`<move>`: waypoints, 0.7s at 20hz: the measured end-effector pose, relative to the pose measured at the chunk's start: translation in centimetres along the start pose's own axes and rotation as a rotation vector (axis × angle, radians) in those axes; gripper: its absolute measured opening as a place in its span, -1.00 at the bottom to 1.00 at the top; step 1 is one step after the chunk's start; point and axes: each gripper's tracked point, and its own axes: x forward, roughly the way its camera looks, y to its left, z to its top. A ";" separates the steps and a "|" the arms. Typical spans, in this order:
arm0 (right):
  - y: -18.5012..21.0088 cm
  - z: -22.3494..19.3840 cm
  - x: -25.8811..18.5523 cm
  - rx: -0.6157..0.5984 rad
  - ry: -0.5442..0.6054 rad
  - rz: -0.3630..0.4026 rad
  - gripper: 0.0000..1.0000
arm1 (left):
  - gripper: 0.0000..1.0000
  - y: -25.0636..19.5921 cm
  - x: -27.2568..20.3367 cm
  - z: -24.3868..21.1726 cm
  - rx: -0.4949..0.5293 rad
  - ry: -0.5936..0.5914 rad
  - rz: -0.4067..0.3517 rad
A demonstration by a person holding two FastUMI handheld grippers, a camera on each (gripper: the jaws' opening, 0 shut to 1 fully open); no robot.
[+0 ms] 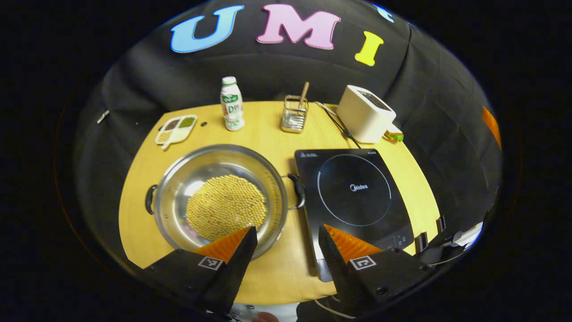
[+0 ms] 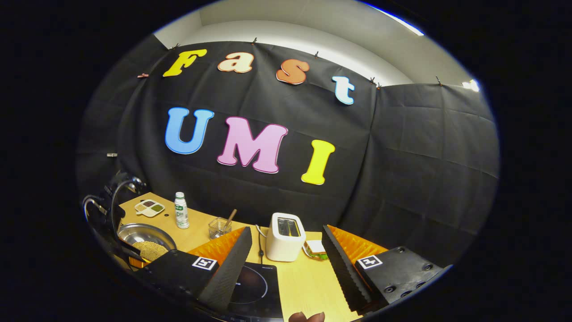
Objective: First push the handle of the pot to place it horizontally, then grasp the pot with both hands and set it on the induction cooktop.
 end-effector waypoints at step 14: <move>21.7 -11.4 3.3 0.085 0.324 0.387 0.96 | 0.91 20.4 -1.8 -1.4 -0.050 -0.086 0.119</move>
